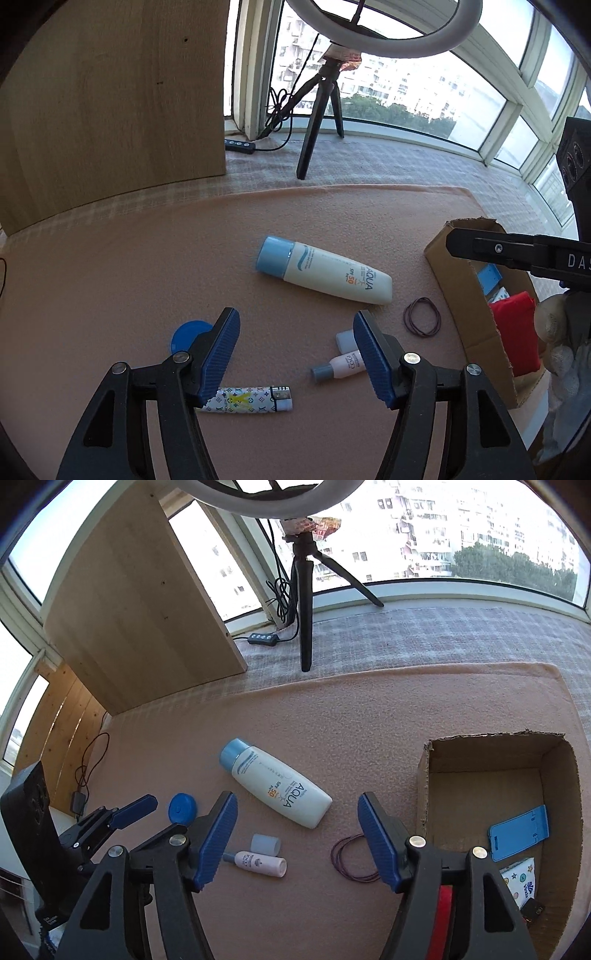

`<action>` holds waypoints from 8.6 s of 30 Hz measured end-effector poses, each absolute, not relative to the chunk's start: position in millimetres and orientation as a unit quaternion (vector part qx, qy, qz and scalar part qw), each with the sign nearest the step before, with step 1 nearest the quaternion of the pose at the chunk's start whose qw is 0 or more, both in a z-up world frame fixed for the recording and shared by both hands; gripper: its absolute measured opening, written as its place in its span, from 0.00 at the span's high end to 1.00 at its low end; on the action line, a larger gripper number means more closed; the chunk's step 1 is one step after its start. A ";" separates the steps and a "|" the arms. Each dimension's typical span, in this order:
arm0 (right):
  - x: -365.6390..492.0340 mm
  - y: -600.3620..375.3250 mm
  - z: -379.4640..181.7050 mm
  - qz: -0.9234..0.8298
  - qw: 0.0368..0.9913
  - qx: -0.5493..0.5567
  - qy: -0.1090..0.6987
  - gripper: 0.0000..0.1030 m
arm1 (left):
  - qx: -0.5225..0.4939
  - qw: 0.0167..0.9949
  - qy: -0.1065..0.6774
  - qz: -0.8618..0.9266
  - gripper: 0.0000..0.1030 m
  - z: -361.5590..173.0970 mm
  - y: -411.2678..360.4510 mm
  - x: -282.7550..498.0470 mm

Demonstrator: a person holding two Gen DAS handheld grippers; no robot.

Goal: Organize objects
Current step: 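Move the right gripper to the white AQUA sunscreen bottle and close on it, then lift the sunscreen bottle with the right gripper and carry it over the box, then open the right gripper to drop the sunscreen bottle into the box, then withdraw the right gripper and move it toward the small pink bottle, then close the right gripper on the pink COGI bottle while the left gripper grasps the patterned lighter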

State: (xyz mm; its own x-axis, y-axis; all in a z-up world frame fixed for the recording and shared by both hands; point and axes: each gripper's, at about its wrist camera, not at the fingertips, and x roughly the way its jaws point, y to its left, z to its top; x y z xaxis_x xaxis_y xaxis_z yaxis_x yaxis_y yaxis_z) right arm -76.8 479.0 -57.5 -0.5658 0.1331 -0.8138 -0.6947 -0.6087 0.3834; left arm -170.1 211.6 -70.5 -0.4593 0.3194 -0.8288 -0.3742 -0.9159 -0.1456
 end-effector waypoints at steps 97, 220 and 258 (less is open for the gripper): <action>-14.6 506.6 -57.2 0.781 0.230 -0.359 0.456 0.66 | -0.470 0.373 -0.016 0.800 0.44 -47.6 372.1 -157.7; -103.3 426.9 -140.9 0.754 0.166 -0.420 0.477 0.62 | -0.544 0.241 -0.014 0.803 0.55 -135.9 142.2 -160.7; -110.1 422.3 -129.0 0.777 0.177 -0.436 0.419 0.62 | -0.572 0.295 0.035 0.764 0.55 -142.4 160.3 -125.9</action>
State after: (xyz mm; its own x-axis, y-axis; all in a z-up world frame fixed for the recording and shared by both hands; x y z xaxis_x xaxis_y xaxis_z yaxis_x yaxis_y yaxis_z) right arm -110.1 422.3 -129.0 -0.5578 -0.0895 -0.8251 -0.6400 -0.5866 0.4963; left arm -125.9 160.3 -142.4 -0.1710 0.4116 -0.8952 -0.4915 -0.8231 -0.2846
